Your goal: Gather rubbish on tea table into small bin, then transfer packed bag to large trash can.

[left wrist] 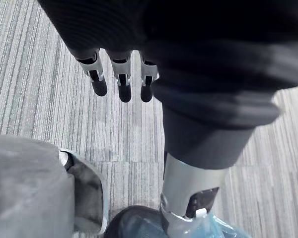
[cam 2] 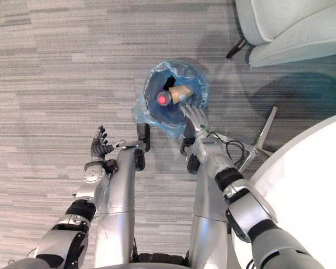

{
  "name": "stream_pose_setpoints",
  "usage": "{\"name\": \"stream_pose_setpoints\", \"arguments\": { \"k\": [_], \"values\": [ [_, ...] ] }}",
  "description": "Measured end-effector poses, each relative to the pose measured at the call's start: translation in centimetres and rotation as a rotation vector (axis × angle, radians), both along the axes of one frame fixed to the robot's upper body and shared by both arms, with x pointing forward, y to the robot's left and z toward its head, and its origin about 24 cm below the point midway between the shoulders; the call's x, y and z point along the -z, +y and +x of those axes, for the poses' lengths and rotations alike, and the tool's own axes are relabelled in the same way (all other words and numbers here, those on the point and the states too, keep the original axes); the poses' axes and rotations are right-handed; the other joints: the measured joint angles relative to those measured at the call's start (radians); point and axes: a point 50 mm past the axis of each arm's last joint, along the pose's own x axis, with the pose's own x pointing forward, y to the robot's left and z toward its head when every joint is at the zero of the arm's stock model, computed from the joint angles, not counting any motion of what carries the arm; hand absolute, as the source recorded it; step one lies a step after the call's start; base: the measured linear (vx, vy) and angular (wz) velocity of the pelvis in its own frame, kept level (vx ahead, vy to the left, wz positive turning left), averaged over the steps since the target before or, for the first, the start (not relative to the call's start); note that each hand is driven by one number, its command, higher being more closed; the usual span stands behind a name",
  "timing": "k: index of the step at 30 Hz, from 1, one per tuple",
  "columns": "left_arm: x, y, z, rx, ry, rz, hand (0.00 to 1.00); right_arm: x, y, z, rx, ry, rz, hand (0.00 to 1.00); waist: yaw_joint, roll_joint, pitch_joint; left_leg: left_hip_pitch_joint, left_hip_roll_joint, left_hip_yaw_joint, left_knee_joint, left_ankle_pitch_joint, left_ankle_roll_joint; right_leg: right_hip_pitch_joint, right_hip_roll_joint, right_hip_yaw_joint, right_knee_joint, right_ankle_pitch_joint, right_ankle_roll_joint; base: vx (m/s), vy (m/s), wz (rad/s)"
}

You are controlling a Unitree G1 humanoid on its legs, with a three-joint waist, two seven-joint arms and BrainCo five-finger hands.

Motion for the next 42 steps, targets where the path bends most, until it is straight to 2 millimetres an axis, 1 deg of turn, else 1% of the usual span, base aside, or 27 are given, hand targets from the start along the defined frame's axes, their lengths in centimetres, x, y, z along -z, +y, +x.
{"name": "stream_pose_setpoints", "arguments": {
  "k": [3,4,5,7,13,22,24,28,29,31,33,35,36,37,39,41,42],
  "values": [
    [-0.3,0.0,0.1,-0.004,-0.013,-0.020,0.00,-0.2,-0.1,0.1,0.009,-0.005,0.001,0.00,0.001,0.000,0.000,-0.017,-0.003,-0.005,0.005,0.000,-0.001,-0.016,-0.001,0.000,0.004,-0.007,0.006,0.00,0.016,0.08],
    [-0.6,-0.1,0.2,-0.005,-0.028,-0.032,0.00,-0.3,-0.2,0.2,0.016,-0.003,-0.003,1.00,0.003,0.000,0.000,-0.032,-0.004,-0.008,0.010,0.000,0.000,-0.030,-0.003,0.000,0.012,-0.014,0.015,-0.02,0.025,0.07],
    [-0.7,-0.1,0.3,-0.005,-0.033,-0.038,0.00,-0.2,-0.3,0.3,0.022,0.001,-0.005,1.00,0.006,0.000,0.000,-0.038,-0.005,-0.008,0.012,-0.001,0.001,-0.037,-0.004,0.000,0.017,-0.015,0.016,-0.03,0.018,0.06],
    [-1.4,-0.4,0.7,0.001,-0.056,-0.047,0.00,-0.1,-0.4,0.3,0.038,0.009,-0.008,1.00,0.022,0.000,0.000,-0.062,-0.007,-0.010,0.018,-0.002,0.003,-0.063,-0.009,-0.002,0.029,-0.019,0.012,-0.03,0.015,0.09],
    [-1.9,-0.5,0.9,0.000,-0.074,-0.057,0.00,-0.3,0.6,0.4,0.020,0.004,0.011,1.00,0.021,0.000,0.000,-0.085,-0.010,-0.015,0.035,0.002,-0.004,-0.084,-0.017,-0.007,0.051,-0.027,0.006,-0.01,0.006,0.05],
    [-1.9,-0.4,1.0,-0.005,-0.072,-0.060,0.00,-0.6,1.1,0.3,0.010,-0.024,0.053,1.00,0.021,0.000,0.000,-0.085,-0.006,-0.014,0.049,0.002,-0.004,-0.082,-0.016,-0.007,0.059,-0.027,0.006,0.00,0.003,0.00],
    [-1.8,-0.3,0.9,-0.009,-0.067,-0.061,0.00,-1.1,1.9,-0.1,-0.022,-0.056,0.115,1.00,0.019,0.000,0.000,-0.081,-0.004,-0.016,0.061,0.001,-0.003,-0.077,-0.015,-0.007,0.067,-0.027,0.006,-0.01,0.028,-0.04],
    [-1.4,-0.4,0.8,-0.007,-0.042,-0.063,0.00,-1.0,3.1,-1.1,-0.072,-0.080,0.221,1.00,0.015,0.000,-0.001,-0.057,-0.001,-0.017,0.082,-0.003,0.002,-0.047,-0.014,-0.008,0.076,-0.027,0.006,-0.02,0.034,-0.06],
    [-1.2,-0.4,0.7,-0.007,-0.032,-0.063,0.00,-0.8,3.3,-1.4,-0.076,-0.077,0.256,1.00,0.015,0.000,-0.001,-0.046,0.000,-0.016,0.085,-0.008,0.009,-0.034,-0.014,-0.008,0.077,-0.027,0.006,-0.03,0.030,-0.06],
    [-0.5,-0.5,0.3,-0.005,-0.006,-0.054,0.00,-0.2,3.9,-2.2,-0.094,-0.064,0.316,1.00,0.011,-0.002,-0.002,-0.007,0.001,-0.011,0.087,-0.016,0.008,0.003,-0.014,-0.003,0.077,-0.027,0.006,-0.05,0.042,-0.08],
    [0.3,-0.4,-0.4,-0.010,0.021,-0.054,0.00,-0.1,4.5,-3.0,-0.112,-0.073,0.378,1.00,0.010,-0.004,-0.003,0.030,0.004,-0.003,0.086,-0.020,0.010,0.037,-0.014,0.003,0.076,-0.027,0.006,-0.05,0.038,-0.11],
    [1.6,0.0,-1.4,-0.020,0.059,-0.040,0.00,0.5,5.2,-4.0,-0.123,-0.059,0.479,1.00,-0.005,-0.006,-0.005,0.090,0.011,0.005,0.086,-0.027,0.011,0.096,-0.011,0.005,0.068,-0.027,0.006,-0.05,0.031,-0.14],
    [1.9,0.2,-1.7,-0.023,0.069,-0.040,0.00,0.5,5.4,-4.3,-0.130,-0.057,0.498,1.00,-0.006,-0.007,-0.005,0.109,0.012,0.005,0.086,-0.029,0.012,0.114,-0.010,0.005,0.066,-0.027,0.006,-0.06,0.021,-0.13],
    [2.7,0.1,-2.3,-0.024,0.102,-0.042,0.00,1.3,5.4,-5.3,-0.133,-0.038,0.558,1.00,-0.008,-0.013,-0.008,0.165,0.013,0.010,0.080,-0.033,0.012,0.168,-0.009,0.008,0.059,-0.028,0.005,-0.06,0.007,-0.09],
    [3.3,0.0,-2.7,-0.022,0.128,-0.038,0.00,1.6,5.5,-6.0,-0.144,-0.033,0.611,1.00,-0.009,-0.017,-0.011,0.207,0.014,0.013,0.070,-0.036,0.008,0.208,-0.007,0.009,0.050,-0.030,0.003,-0.04,-0.006,-0.08],
    [4.7,0.1,-3.9,-0.025,0.184,-0.032,0.00,3.2,5.8,-7.8,-0.130,0.024,0.726,1.00,-0.009,-0.037,-0.022,0.304,0.018,0.021,0.043,-0.037,0.008,0.302,0.000,0.010,0.021,-0.030,0.003,-0.04,-0.031,-0.11],
    [5.1,0.1,-4.2,-0.023,0.198,-0.025,0.00,3.5,5.9,-8.2,-0.132,0.040,0.749,1.00,-0.009,-0.043,-0.025,0.331,0.019,0.027,0.034,-0.039,0.005,0.329,0.002,0.010,0.011,-0.030,0.002,-0.03,-0.040,-0.10]
  ]
}}
